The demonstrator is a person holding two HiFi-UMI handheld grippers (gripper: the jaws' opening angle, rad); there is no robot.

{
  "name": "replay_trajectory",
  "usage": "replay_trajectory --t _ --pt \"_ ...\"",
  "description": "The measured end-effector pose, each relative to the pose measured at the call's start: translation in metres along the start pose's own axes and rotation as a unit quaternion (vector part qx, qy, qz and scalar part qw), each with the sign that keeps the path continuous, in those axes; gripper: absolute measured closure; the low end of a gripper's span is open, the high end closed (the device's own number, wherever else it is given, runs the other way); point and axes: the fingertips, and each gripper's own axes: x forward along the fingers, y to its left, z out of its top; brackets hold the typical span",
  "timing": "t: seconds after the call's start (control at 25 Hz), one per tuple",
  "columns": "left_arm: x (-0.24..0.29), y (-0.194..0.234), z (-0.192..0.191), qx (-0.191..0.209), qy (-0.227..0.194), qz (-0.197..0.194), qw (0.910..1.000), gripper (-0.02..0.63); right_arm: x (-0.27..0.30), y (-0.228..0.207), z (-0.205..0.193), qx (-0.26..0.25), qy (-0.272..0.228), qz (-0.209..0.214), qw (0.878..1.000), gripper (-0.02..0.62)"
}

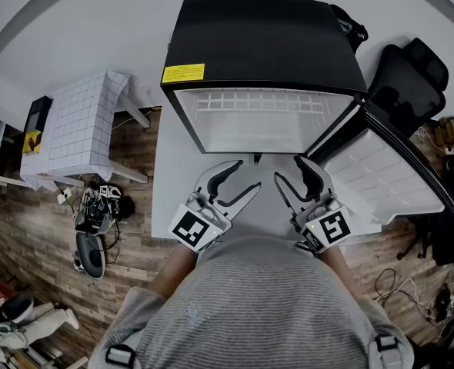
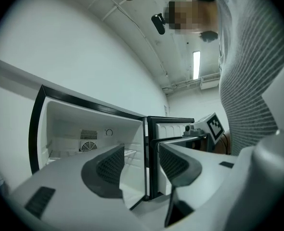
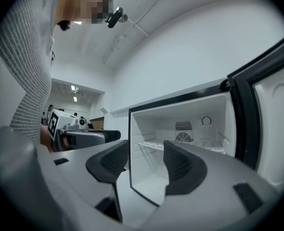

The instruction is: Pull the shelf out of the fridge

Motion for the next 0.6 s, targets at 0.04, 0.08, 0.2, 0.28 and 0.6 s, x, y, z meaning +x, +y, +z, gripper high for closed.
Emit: replay_trajectory --t 0.04,0.08,0.2,0.28,0.6 --pt "0.0 0.003 -0.001 0.005 0.003 0.003 1.0 0.39 0.001 -0.003 -0.001 -0.009 0.005 -0.003 1.0 0.377" --pt "0.0 0.006 -0.001 0.01 0.006 0.006 0.9999 0.39 0.002 -0.006 -0.003 -0.018 0.01 -0.006 1.0 0.377" --pt "0.001 0.011 -0.004 0.026 0.013 0.009 0.9995 0.39 0.005 -0.013 -0.006 -0.043 0.021 -0.013 0.999 0.377" --pt "0.003 0.013 -0.008 0.043 0.027 0.008 0.9987 0.39 0.008 -0.017 -0.007 -0.056 0.027 -0.015 0.998 0.377" --pt "0.013 0.032 -0.028 0.105 0.085 0.01 0.9908 0.39 0.025 -0.018 -0.015 -0.129 0.062 -0.008 0.99 0.377"
